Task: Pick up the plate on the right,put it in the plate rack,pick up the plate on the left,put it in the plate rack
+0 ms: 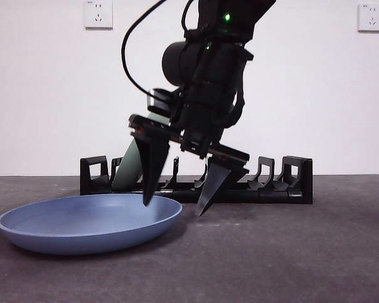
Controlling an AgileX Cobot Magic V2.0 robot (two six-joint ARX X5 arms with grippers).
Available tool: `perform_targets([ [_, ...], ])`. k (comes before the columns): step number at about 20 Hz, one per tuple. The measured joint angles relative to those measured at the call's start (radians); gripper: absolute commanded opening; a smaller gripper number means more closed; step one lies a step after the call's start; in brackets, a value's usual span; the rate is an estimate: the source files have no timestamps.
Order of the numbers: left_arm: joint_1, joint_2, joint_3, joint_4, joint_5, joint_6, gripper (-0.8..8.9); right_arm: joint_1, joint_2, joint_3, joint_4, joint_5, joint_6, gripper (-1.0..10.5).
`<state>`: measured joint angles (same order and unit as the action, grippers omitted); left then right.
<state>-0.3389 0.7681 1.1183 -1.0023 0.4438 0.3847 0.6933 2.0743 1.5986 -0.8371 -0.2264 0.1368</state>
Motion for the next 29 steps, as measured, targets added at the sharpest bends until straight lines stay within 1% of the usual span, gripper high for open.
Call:
perform_targets([
  [1,0.000,0.000,0.000,0.000,0.000,0.000,3.86,0.001,0.005,0.000,0.001,0.002,0.003,2.2],
  [3,0.000,0.001,0.000,0.000,0.000,0.000,3.86,0.002,0.013,0.000,0.002,0.002,0.006,1.8],
  [5,-0.001,0.002,0.000,0.000,0.000,0.000,3.86,0.003,0.016,0.000,0.005,0.002,0.007,1.8],
  [6,-0.003,0.002,0.000,0.000,-0.001,0.000,3.86,0.004,0.016,0.000,0.006,0.002,0.007,1.4],
  [8,-0.010,0.007,0.000,-0.001,-0.012,0.001,3.86,0.005,0.016,0.000,0.010,0.002,0.010,0.2],
  [9,-0.017,0.010,0.000,-0.001,-0.023,0.002,3.87,0.005,0.016,0.000,0.012,0.002,0.010,-0.2],
  [11,-0.036,0.018,0.000,-0.002,-0.050,0.010,3.99,0.006,0.016,0.000,0.021,0.002,0.010,-0.1],
  [13,-0.063,0.028,0.000,-0.005,-0.077,0.020,4.50,0.005,0.016,0.000,0.028,0.003,0.015,-0.1],
  [17,-0.130,0.056,0.000,-0.010,-0.130,0.047,4.50,0.006,0.016,0.000,0.041,0.003,0.025,-0.1],
  [20,-0.229,0.103,0.000,-0.027,-0.206,0.080,4.50,0.005,0.011,0.000,0.020,0.006,0.028,-0.1],
  [23,-0.345,0.149,0.000,-0.027,-0.299,0.127,4.50,-0.006,-0.035,0.000,-0.068,0.017,0.007,-0.1],
  [25,-0.430,0.187,0.000,-0.029,-0.352,0.161,4.50,-0.023,-0.105,0.008,-0.136,0.031,-0.021,-0.1],
  [27,-0.510,0.228,0.000,-0.029,-0.387,0.185,4.50,-0.051,-0.185,0.027,-0.170,0.032,-0.032,-0.1],
  [29,-0.592,0.275,0.000,-0.025,-0.462,0.208,4.50,-0.088,-0.265,0.042,-0.207,0.031,-0.033,-0.1],
])
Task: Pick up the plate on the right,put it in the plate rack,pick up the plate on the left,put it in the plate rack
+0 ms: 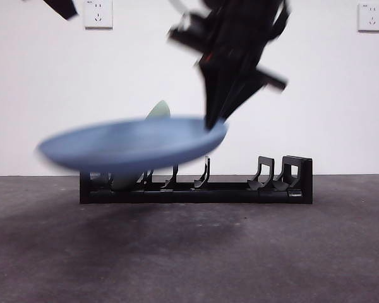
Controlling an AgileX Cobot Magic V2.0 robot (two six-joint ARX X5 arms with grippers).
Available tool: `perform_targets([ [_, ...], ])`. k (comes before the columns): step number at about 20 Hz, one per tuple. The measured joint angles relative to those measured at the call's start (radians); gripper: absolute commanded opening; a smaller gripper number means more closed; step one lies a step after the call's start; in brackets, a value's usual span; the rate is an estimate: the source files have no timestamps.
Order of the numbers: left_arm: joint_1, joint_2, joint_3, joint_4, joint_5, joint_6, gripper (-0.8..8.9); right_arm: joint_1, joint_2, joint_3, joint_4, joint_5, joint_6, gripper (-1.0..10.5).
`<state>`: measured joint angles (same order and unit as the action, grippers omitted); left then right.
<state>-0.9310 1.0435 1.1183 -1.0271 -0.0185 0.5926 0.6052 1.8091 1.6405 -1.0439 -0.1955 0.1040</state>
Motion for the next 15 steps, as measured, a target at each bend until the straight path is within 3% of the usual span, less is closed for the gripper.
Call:
perform_targets([
  [6,-0.159,0.140,0.000,0.064,-0.270,0.069,4.49,-0.100,-0.104,0.001,-0.125,-0.090,-0.003,-0.1],
  [12,-0.171,0.239,0.000,0.088,-0.307,0.088,4.32,-0.110,-0.145,0.001,-0.157,-0.192,-0.008,-0.1],
  [13,-0.171,0.243,0.000,0.089,-0.318,0.089,3.74,-0.110,-0.145,0.001,-0.166,-0.199,-0.008,-0.1],
  [15,-0.171,0.245,0.000,0.096,-0.340,0.089,1.50,-0.110,-0.145,0.001,-0.169,-0.202,-0.011,-0.1],
])
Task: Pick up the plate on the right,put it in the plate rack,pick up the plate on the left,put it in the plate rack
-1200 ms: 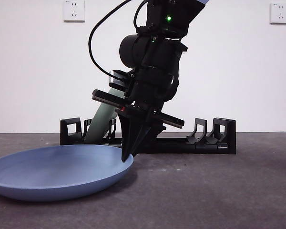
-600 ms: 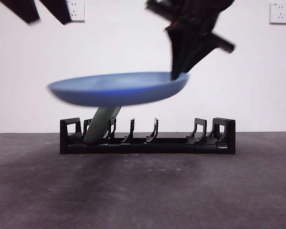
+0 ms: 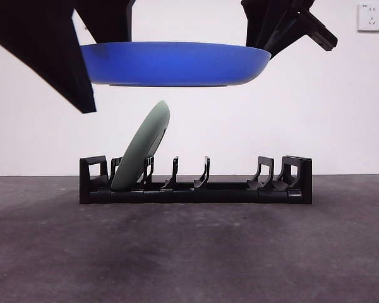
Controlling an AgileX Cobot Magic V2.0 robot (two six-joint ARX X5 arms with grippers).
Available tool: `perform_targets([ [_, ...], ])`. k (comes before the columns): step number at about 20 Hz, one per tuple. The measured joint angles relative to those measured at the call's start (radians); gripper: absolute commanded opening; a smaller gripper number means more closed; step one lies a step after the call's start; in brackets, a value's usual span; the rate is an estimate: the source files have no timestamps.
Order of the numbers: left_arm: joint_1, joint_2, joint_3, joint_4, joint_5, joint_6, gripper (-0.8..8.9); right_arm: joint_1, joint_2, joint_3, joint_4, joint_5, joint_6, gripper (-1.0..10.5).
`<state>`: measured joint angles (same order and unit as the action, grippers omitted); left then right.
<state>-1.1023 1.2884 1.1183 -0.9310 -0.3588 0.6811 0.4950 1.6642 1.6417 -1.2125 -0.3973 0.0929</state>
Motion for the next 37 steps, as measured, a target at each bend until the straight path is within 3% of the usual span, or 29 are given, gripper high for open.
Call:
perform_targets([
  [2,0.000,0.000,0.000,0.001,-0.004,0.000,0.11,0.000,0.000,0.000,-0.002,0.000,-0.002,-0.1],
  [3,0.000,0.000,0.000,0.001,-0.005,0.000,-0.10,0.000,0.000,0.000,-0.003,0.000,-0.003,-0.1],
  [19,-0.008,-0.004,0.001,0.009,-0.005,0.018,-0.08,-0.005,0.001,0.000,0.002,0.014,0.014,0.2],
  [22,-0.008,-0.007,0.000,0.002,0.006,0.012,-0.08,-0.006,-0.006,0.000,0.009,0.001,-0.005,3.0],
  [27,-0.003,-0.028,0.000,0.027,0.058,0.004,-0.08,-0.032,-0.106,0.000,0.064,0.011,-0.016,3.5],
  [30,0.009,-0.036,0.000,0.095,0.135,-0.023,-0.08,-0.057,-0.208,0.000,0.115,0.068,-0.016,3.5],
  [32,0.031,-0.036,0.000,0.154,0.177,-0.061,-0.08,-0.064,-0.307,0.000,0.151,0.157,-0.014,3.5],
  [35,0.098,-0.036,0.000,0.362,0.303,-0.181,-0.08,-0.064,-0.485,0.000,0.183,0.324,-0.010,3.5],
  [37,0.161,-0.035,0.000,0.557,0.393,-0.297,-0.09,-0.064,-0.580,0.000,0.183,0.339,-0.005,3.5],
])
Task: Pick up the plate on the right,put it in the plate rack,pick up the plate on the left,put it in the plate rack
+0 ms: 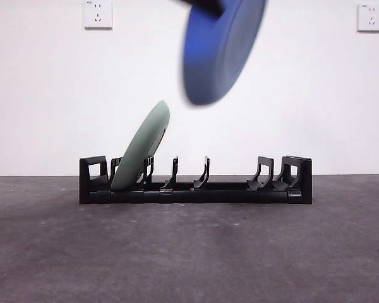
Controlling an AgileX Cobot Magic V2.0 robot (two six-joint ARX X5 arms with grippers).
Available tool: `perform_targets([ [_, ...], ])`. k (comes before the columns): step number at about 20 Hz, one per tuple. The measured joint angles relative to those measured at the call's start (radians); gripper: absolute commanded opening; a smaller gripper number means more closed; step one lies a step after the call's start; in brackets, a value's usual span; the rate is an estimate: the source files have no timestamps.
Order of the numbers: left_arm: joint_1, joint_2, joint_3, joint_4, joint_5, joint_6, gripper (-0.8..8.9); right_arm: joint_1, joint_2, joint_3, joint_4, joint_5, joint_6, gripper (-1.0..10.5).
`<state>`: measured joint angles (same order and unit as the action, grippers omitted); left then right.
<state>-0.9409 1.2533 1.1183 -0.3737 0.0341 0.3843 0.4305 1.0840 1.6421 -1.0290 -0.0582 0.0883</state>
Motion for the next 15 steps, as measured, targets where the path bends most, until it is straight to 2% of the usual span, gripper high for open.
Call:
perform_targets([
  [2,0.069,0.010,0.000,0.188,0.070,-0.114,-0.09,0.000,-0.063,0.000,-0.017,0.002,0.005,3.5],
  [5,0.145,0.045,0.000,0.315,0.074,-0.207,-0.09,0.000,-0.110,0.001,-0.072,0.002,0.005,3.5],
  [11,0.210,0.154,0.000,0.422,0.074,-0.247,-0.09,0.000,-0.119,0.001,-0.108,-0.012,0.006,3.5],
  [15,0.240,0.250,0.031,0.423,0.073,-0.255,-0.09,0.000,-0.117,0.001,-0.130,-0.028,0.006,3.5],
])
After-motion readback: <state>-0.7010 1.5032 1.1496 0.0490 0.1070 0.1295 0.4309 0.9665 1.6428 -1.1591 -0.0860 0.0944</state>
